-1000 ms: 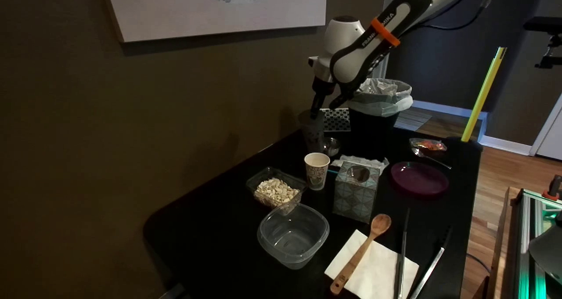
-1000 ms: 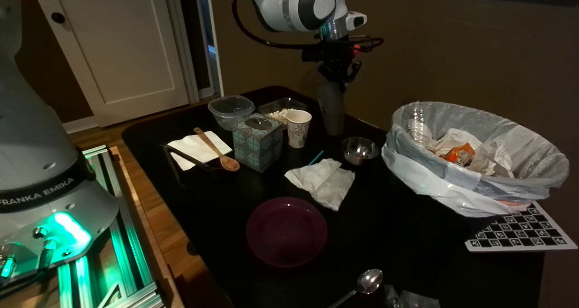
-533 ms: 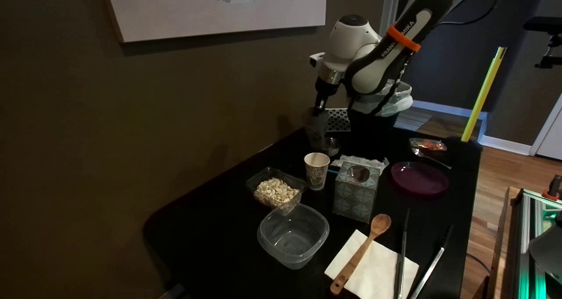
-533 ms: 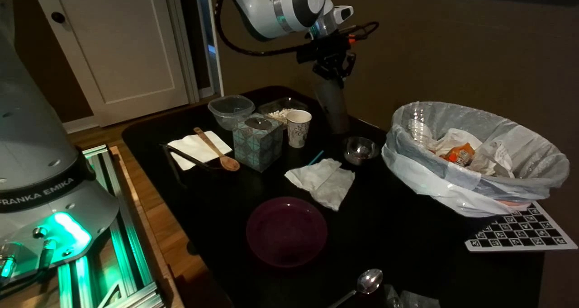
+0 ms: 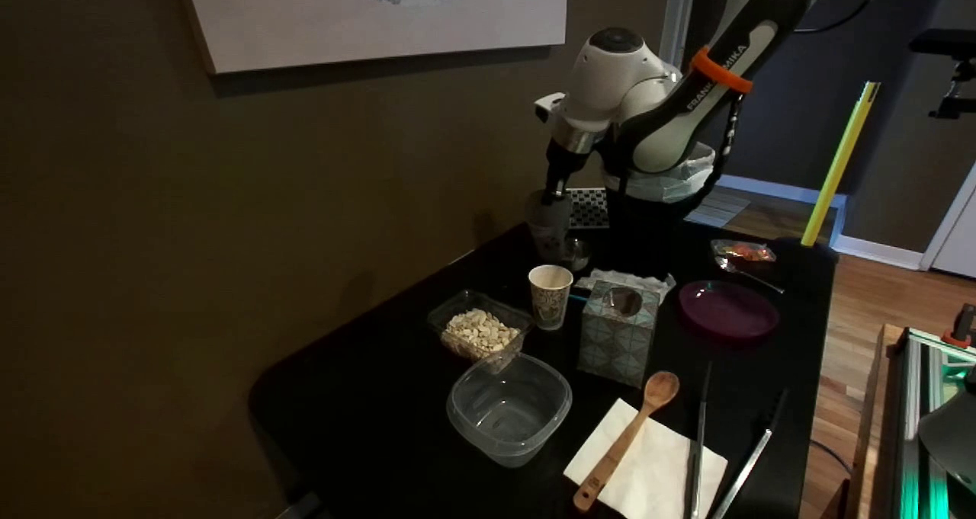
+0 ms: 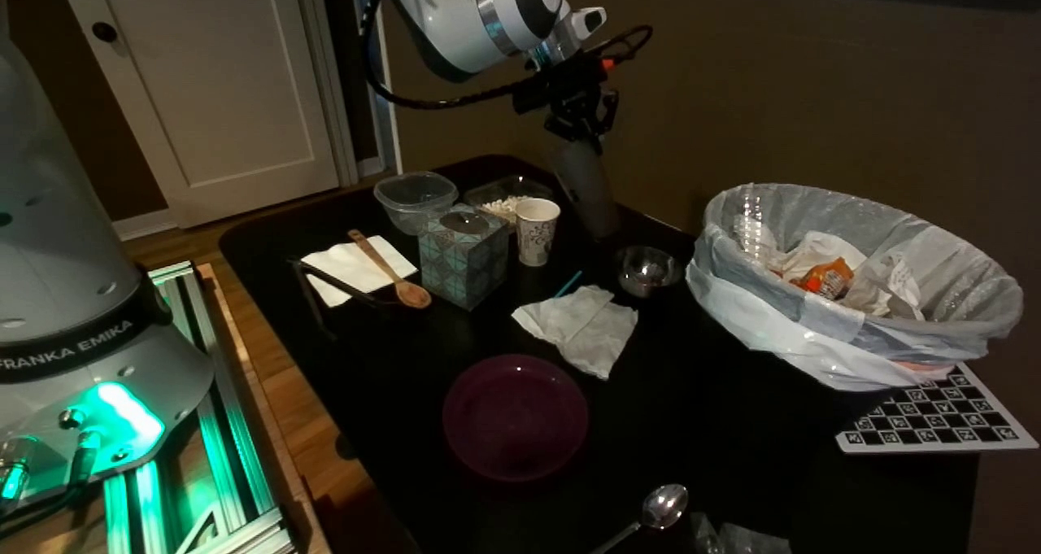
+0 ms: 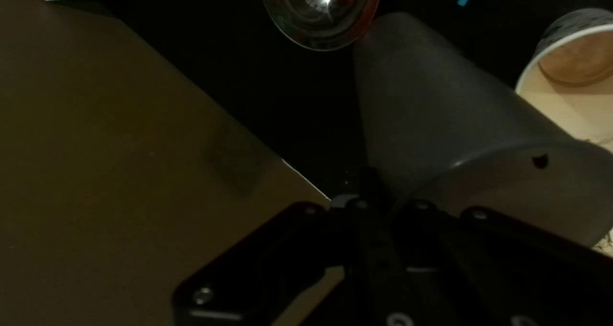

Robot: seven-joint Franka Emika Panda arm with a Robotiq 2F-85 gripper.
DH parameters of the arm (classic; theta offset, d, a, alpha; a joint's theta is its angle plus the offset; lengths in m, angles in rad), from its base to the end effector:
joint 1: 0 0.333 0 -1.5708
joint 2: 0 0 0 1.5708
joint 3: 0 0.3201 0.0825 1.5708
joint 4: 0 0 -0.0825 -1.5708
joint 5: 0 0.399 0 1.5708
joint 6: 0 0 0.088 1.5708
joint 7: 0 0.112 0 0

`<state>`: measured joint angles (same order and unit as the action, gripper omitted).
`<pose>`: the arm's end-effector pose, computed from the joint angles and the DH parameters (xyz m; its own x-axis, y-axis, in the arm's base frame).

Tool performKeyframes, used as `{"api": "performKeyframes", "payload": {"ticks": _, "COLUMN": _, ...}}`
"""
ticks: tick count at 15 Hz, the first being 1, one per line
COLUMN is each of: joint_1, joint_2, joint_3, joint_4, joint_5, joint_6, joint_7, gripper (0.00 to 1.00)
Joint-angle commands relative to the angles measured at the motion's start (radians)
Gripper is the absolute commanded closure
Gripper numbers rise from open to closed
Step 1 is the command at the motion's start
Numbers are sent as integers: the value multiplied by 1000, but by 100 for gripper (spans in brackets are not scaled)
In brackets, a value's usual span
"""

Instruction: Pour the contents of the plastic cup into the paper cup

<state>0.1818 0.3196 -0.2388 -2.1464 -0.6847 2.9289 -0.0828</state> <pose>0.6120 0.0082 0.2839 0.7082 0.6677 0.2294 0.5163 -0.7114 0.4767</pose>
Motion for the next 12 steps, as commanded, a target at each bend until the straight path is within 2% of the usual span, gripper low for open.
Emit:
{"api": "performKeyframes", "payload": {"ticks": 1, "joint_1": 2, "joint_2": -1, "joint_3": -3, "joint_4": -2, "joint_5": 0, "joint_6": 0, "joint_7": 0, "gripper": 94}}
{"api": "performKeyframes", "payload": {"ticks": 2, "joint_1": 2, "joint_2": -2, "joint_3": -4, "joint_4": -2, "joint_5": -1, "joint_6": 0, "joint_7": 0, "gripper": 98}}
{"api": "performKeyframes", "payload": {"ticks": 7, "joint_1": 64, "joint_2": -25, "joint_3": -61, "joint_4": -2, "joint_5": -187, "joint_6": 6, "joint_7": 21, "gripper": 98}}
{"api": "performKeyframes", "payload": {"ticks": 12, "joint_1": 146, "joint_2": -52, "joint_3": -133, "joint_4": 2, "joint_5": -429, "joint_6": -17, "joint_7": 126, "gripper": 98}}
